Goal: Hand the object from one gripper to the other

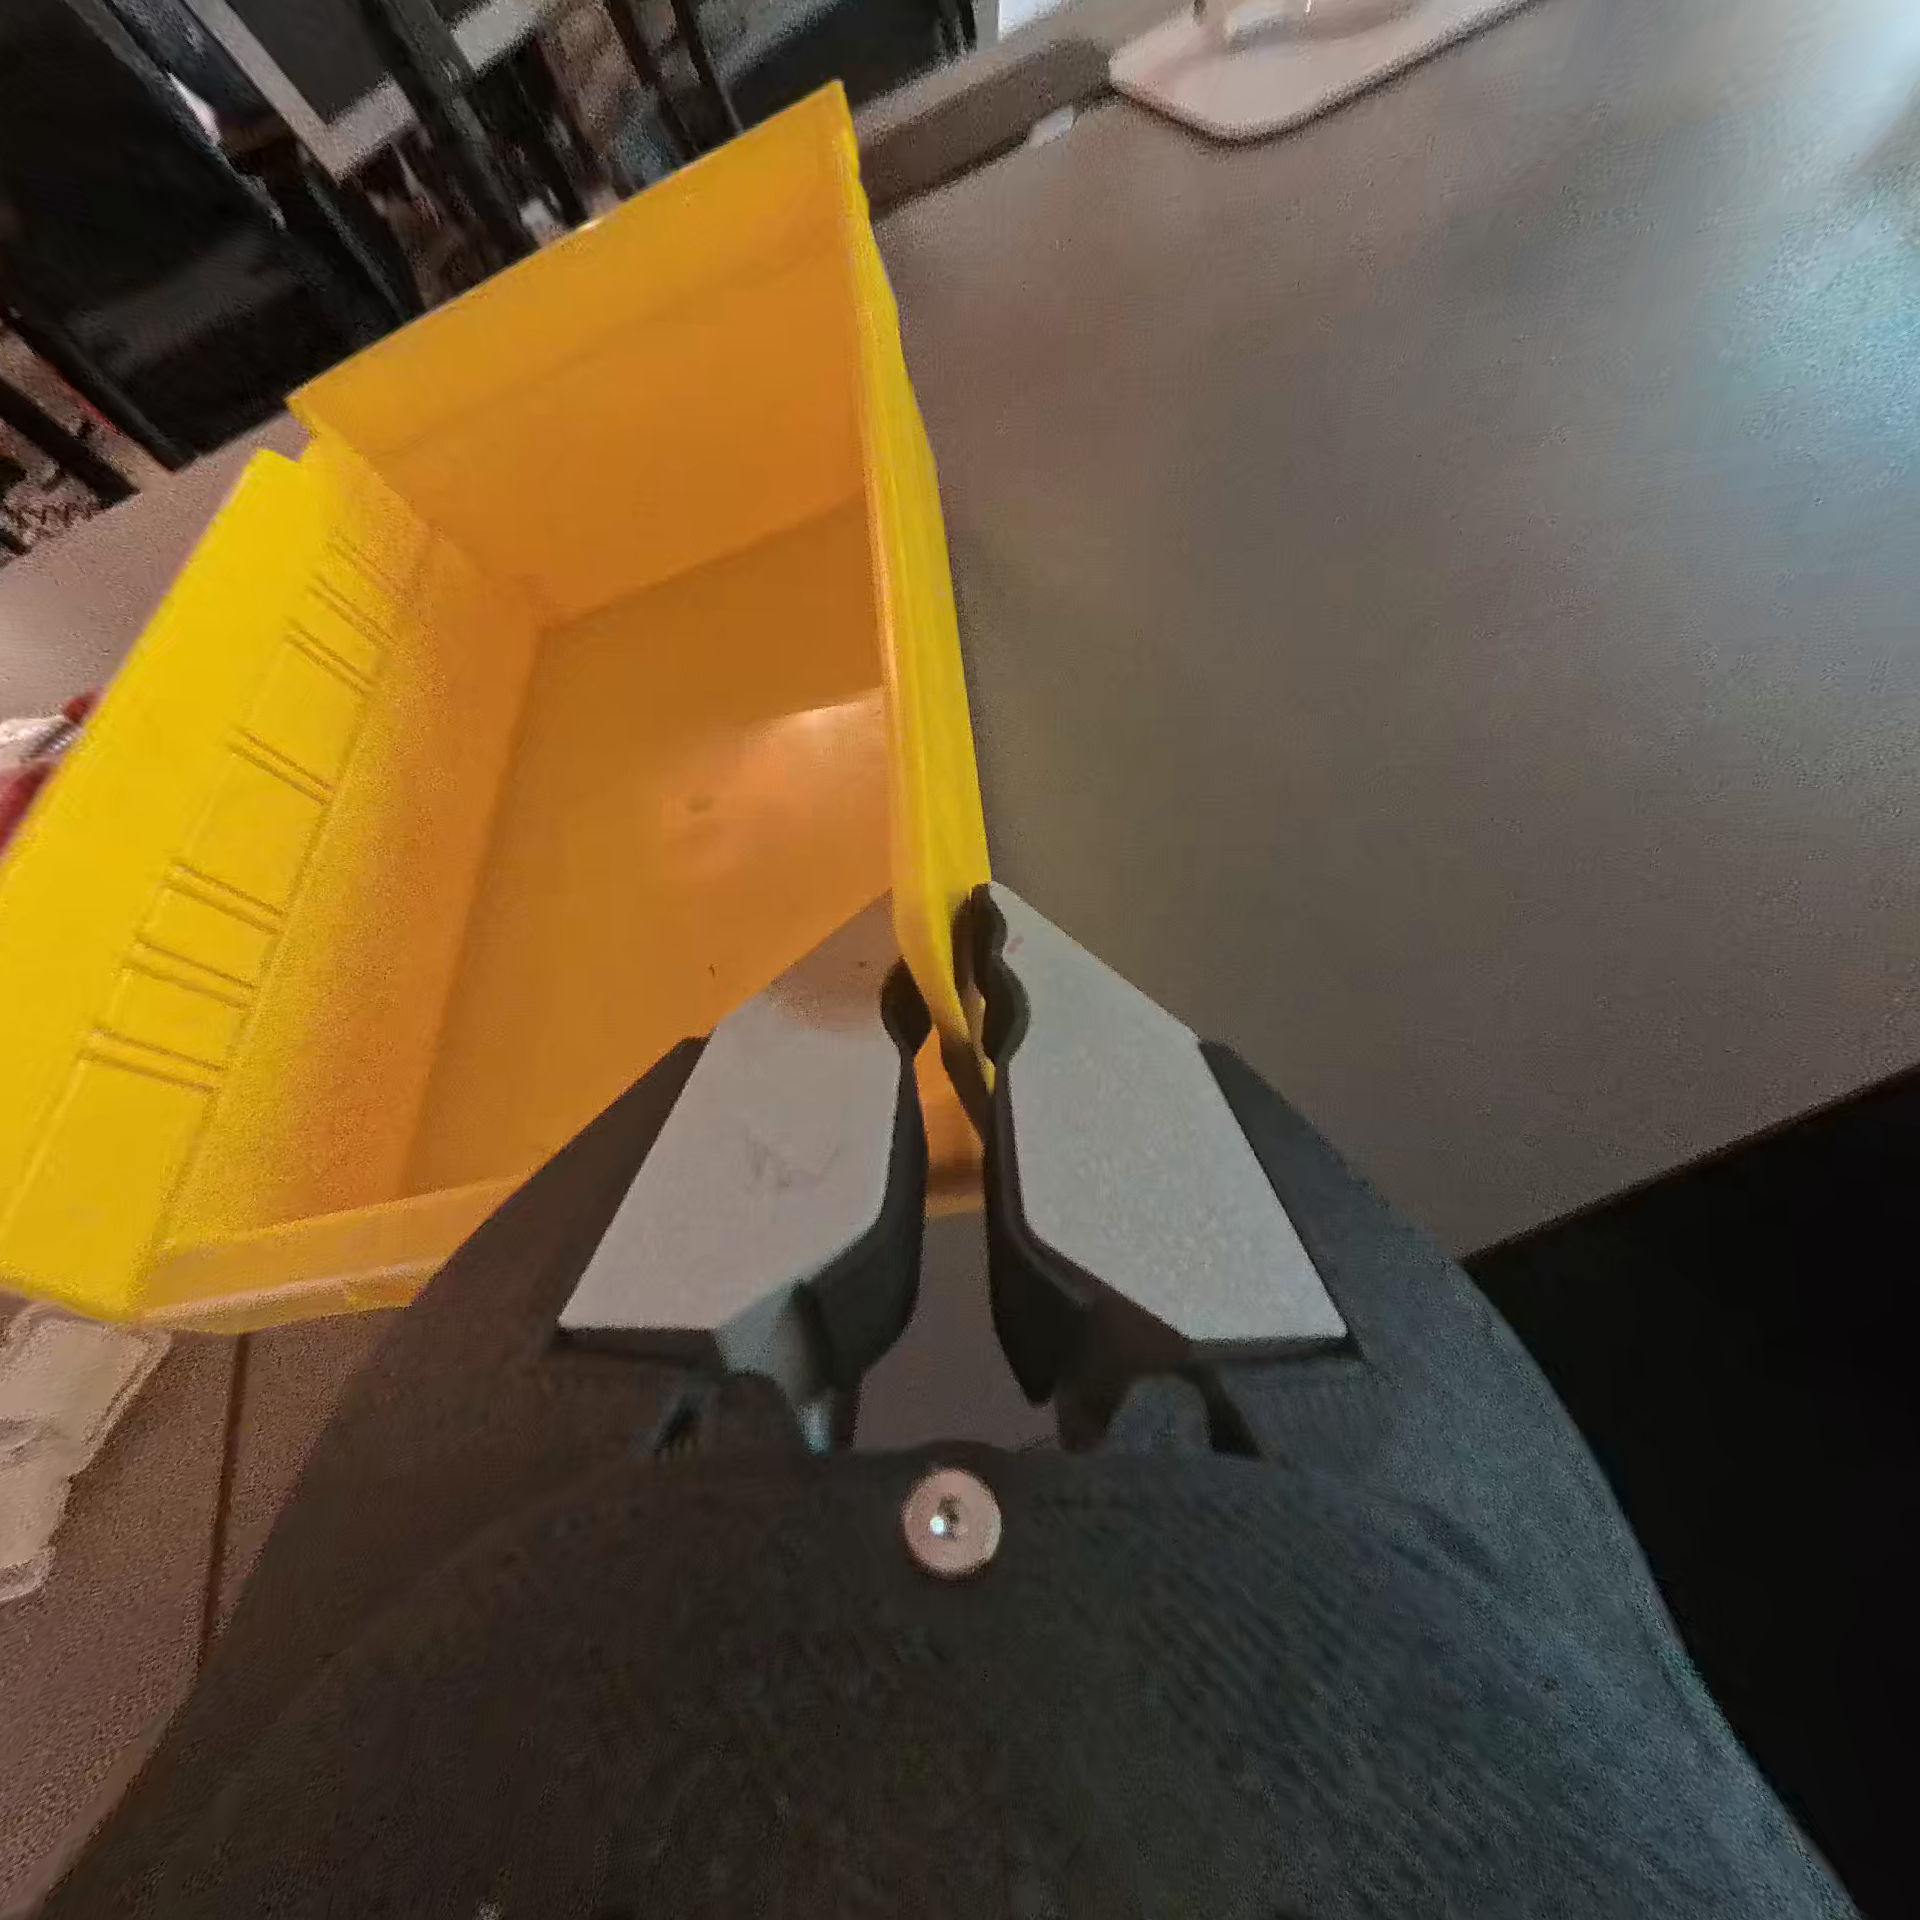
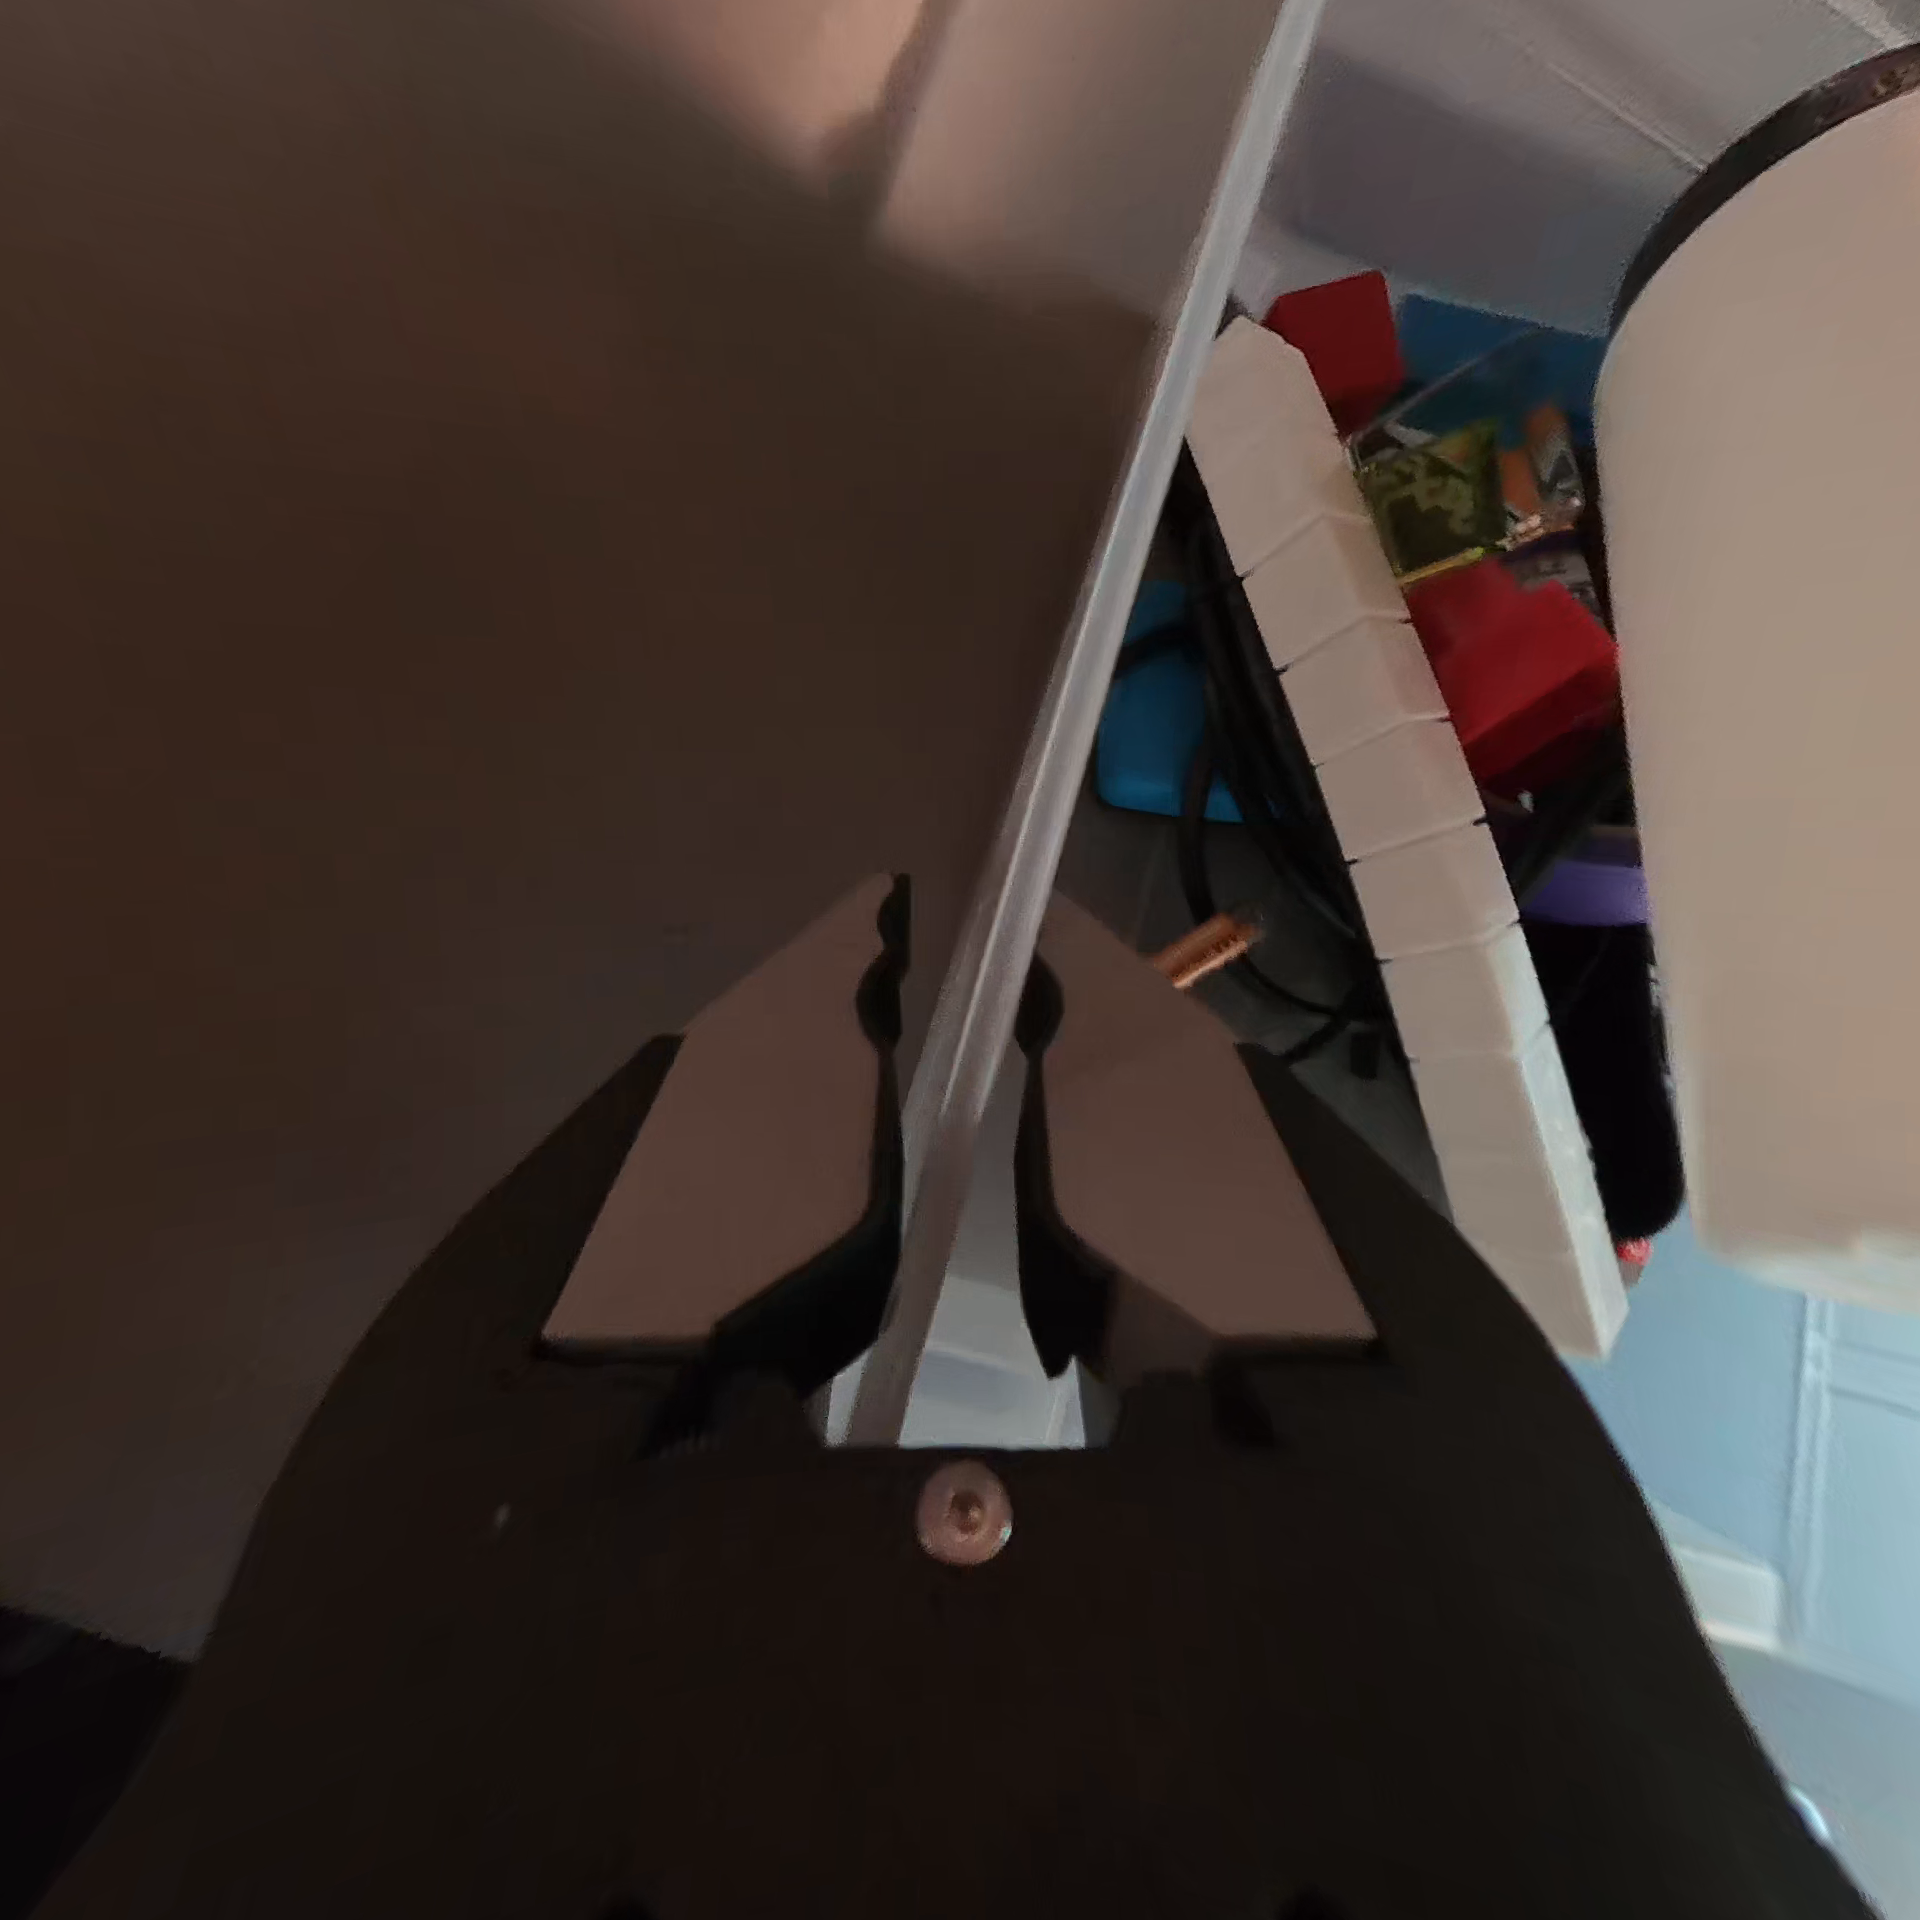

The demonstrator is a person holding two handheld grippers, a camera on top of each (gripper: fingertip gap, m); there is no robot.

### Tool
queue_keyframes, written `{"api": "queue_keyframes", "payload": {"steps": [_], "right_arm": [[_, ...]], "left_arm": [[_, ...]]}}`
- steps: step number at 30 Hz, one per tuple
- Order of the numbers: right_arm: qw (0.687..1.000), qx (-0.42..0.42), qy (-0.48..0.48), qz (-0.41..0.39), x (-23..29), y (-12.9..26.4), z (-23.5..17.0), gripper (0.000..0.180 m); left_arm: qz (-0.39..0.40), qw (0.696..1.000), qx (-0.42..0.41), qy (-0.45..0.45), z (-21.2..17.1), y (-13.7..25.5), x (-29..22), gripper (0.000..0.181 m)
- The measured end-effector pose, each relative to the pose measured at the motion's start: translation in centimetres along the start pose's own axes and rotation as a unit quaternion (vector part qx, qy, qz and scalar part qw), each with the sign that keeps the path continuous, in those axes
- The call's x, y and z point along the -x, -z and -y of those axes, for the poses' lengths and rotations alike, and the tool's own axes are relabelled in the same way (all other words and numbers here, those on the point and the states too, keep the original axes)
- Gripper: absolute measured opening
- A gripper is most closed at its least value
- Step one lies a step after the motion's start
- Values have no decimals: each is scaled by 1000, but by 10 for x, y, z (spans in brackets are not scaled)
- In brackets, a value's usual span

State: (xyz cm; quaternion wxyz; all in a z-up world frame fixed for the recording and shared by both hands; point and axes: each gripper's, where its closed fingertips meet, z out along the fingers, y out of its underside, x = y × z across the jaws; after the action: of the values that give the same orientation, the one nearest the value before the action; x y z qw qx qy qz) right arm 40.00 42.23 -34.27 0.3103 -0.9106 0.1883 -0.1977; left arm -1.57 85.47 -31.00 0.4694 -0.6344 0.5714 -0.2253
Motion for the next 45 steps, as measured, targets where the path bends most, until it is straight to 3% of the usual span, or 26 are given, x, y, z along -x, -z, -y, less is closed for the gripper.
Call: {"api": "queue_keyframes", "payload": {"steps": [1,4,7,13,15,17,20,25,28,31,34,36,39,45], "right_arm": [[1000,3,0,-9,2,1,0,14],[1000,-5,-14,2,39,6,9,15],[1000,9,6,20,106,7,32,26],[993,-4,61,97,270,-9,119,61],[992,-9,59,107,316,-13,148,59],[981,-51,73,171,374,16,179,83],[965,-165,90,182,402,91,246,75],[924,-288,137,211,355,233,300,75],[911,-334,151,188,292,280,277,74],[916,-352,133,139,223,286,230,65],[933,-335,74,109,159,259,171,53],[951,-290,31,105,128,233,126,54],[966,-257,-1,37,90,217,76,57],[982,-186,-16,24,77,177,25,60]], "left_arm": [[-11,1000,-13,16,1,4,1,1],[-9,999,-42,17,15,17,6,3],[-1,998,-69,10,41,26,11,2],[7,990,-143,-5,122,51,27,2],[9,987,-157,-16,148,58,34,2],[12,986,-166,-23,172,64,39,2],[11,984,-177,-36,209,69,39,2],[-27,975,-200,-97,264,70,-22,1],[-82,960,-226,-142,280,73,-94,1],[-138,941,-245,-190,278,77,-177,2],[-206,919,-250,-223,261,74,-261,4],[-260,907,-242,-226,246,68,-310,5],[-319,895,-216,-225,218,40,-373,6],[-336,915,-130,-180,166,-51,-445,4]]}}
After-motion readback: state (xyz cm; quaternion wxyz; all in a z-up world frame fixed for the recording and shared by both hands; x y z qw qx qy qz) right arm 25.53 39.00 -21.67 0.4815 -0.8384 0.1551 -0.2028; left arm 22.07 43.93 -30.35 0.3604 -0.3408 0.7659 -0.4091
